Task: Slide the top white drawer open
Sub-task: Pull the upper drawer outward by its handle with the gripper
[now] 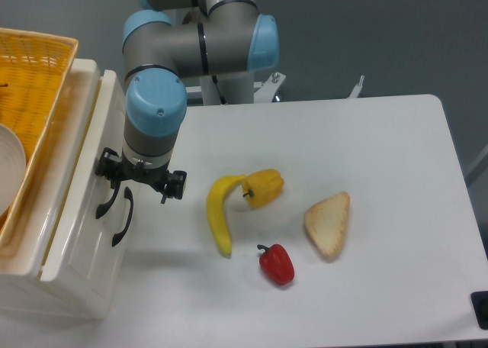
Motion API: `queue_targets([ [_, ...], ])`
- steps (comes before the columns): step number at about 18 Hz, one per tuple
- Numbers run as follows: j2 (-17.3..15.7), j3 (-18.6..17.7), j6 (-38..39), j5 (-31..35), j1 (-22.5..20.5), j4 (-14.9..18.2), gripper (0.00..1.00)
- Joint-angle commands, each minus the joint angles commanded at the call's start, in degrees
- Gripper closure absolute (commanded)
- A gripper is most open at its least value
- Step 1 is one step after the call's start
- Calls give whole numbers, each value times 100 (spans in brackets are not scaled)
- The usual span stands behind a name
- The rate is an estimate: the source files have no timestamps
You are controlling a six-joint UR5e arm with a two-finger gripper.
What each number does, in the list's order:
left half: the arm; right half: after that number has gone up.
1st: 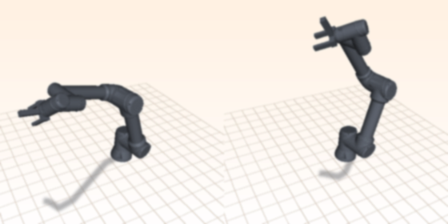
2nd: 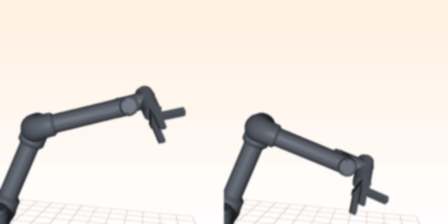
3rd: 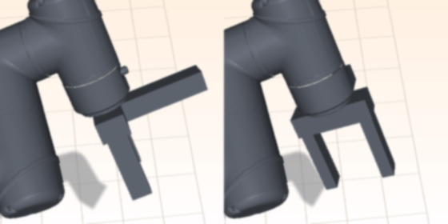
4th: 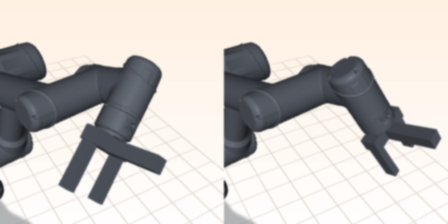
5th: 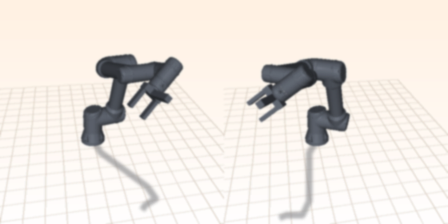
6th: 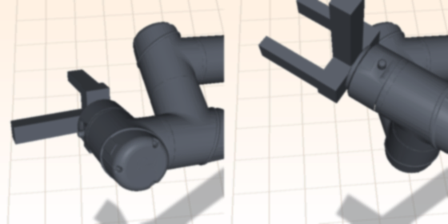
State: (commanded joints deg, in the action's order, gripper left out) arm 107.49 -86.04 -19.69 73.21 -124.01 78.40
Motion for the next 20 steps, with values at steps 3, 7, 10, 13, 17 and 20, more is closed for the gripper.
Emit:
queue_targets([
  [3, 9, 9, 0, 26, -9, 0, 0],
  [7, 9, 26, -53, 114, -44, 0, 0],
  [10, 9, 26, -132, 114, -62, 0, 0],
  [13, 9, 35, -176, 114, -105, 0, 0],
  [17, 0, 35, -246, 114, -167, 9, 0],
  [20, 9, 35, -264, 123, -220, 0, 0],
])
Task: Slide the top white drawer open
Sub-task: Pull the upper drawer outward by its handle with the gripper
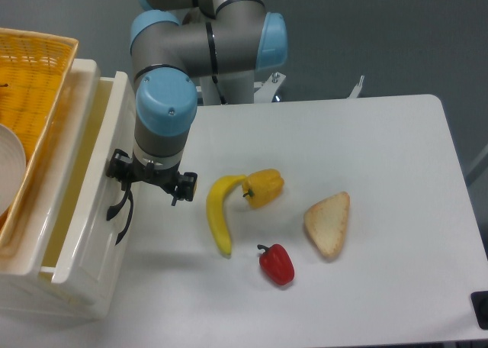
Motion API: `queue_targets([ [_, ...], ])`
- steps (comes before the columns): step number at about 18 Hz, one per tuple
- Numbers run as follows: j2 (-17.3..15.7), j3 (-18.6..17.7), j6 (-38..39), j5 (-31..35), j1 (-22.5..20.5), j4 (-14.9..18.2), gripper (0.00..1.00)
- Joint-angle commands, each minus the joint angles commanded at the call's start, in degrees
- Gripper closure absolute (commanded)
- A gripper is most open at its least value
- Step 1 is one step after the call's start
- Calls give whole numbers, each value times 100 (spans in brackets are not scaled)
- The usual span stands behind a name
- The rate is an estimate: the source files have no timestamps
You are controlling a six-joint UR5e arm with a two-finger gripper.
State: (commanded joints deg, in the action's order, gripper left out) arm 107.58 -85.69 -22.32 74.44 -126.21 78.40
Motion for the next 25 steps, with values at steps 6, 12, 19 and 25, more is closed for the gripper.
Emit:
queue_targets([
  [6, 0, 0, -193, -9, -176, 9, 0],
  [12, 0, 0, -325, -9, -307, 9, 0],
  [19, -9, 0, -492, 0, -475, 35, 0],
  [25, 0, 0, -659, 0, -615, 44, 0],
])
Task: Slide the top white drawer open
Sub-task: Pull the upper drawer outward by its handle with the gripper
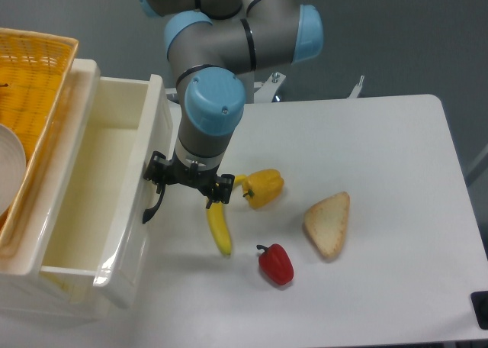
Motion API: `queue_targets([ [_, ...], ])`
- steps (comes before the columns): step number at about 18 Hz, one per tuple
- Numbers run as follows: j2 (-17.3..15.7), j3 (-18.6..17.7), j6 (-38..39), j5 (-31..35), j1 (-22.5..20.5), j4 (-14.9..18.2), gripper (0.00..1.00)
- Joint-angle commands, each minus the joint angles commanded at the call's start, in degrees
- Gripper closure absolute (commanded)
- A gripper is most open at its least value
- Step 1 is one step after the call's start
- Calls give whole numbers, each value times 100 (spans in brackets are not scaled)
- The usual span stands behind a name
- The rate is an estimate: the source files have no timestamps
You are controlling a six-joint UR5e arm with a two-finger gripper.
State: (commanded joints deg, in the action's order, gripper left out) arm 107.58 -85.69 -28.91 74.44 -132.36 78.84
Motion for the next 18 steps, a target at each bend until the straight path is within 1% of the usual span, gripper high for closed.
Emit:
queue_targets([
  [18, -18, 9, -246, 9, -378, 18, 0],
])
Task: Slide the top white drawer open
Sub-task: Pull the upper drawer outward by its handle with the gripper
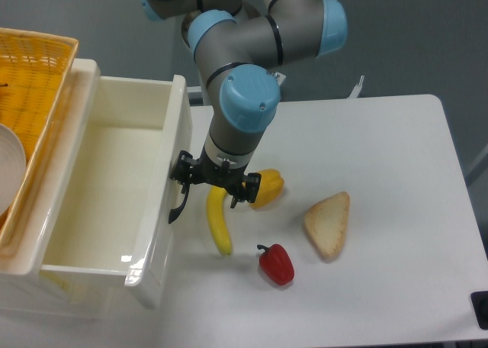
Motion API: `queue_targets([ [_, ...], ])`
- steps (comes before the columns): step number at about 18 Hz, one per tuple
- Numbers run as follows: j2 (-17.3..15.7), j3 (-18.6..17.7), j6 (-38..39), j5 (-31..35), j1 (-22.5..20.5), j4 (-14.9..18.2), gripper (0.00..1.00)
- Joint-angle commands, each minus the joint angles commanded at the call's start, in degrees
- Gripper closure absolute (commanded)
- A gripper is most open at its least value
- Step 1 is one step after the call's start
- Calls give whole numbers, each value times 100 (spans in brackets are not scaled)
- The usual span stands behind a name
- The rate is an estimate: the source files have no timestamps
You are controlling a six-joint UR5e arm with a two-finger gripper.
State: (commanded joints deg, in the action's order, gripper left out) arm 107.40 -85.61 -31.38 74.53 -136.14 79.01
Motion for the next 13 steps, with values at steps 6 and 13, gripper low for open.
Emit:
queue_targets([
  [6, 9, 9, -9, 123, -9, 9, 0],
  [13, 9, 35, -9, 237, -35, 176, 0],
])
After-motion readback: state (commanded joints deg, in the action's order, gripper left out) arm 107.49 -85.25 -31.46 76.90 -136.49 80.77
